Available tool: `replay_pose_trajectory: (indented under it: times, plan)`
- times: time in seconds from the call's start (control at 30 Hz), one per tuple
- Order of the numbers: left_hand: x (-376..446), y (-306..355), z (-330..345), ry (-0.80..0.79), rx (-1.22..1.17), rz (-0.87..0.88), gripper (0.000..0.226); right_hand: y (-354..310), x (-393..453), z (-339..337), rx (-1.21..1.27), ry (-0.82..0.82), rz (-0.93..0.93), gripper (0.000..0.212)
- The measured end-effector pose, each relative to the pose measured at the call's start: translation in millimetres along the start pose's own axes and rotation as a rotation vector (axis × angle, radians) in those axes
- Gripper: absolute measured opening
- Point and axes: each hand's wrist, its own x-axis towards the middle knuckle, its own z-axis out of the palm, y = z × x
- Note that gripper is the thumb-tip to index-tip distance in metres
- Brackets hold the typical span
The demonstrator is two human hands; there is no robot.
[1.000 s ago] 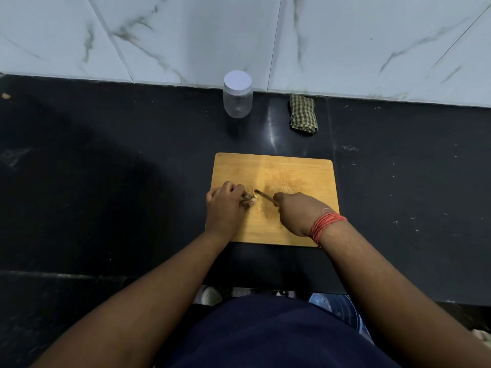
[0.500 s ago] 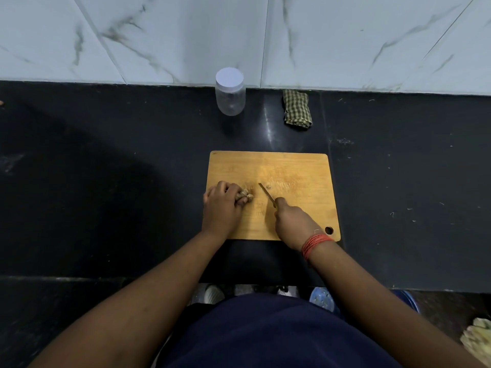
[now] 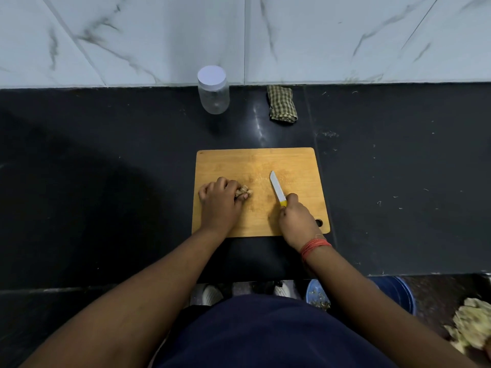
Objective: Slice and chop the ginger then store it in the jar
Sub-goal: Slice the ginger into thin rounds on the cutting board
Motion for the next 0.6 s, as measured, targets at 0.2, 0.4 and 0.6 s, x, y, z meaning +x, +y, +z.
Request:
replay_pose_trajectory:
  times: [0.2,0.4,0.6]
  plan:
    - [2,11,3,-0.021,0.003,0.010,0.028,24,-3,-5,0.004,0.038,0.092,0.022]
    - [3,12,2,-0.015,-0.003,0.001,0.029,22,-6,-6,0.006,0.001,0.021,0.023]
    - [2,8,0,-0.053,0.020,0.025,0.041,32,-3,-9,-0.007,0.037,0.086,0.023]
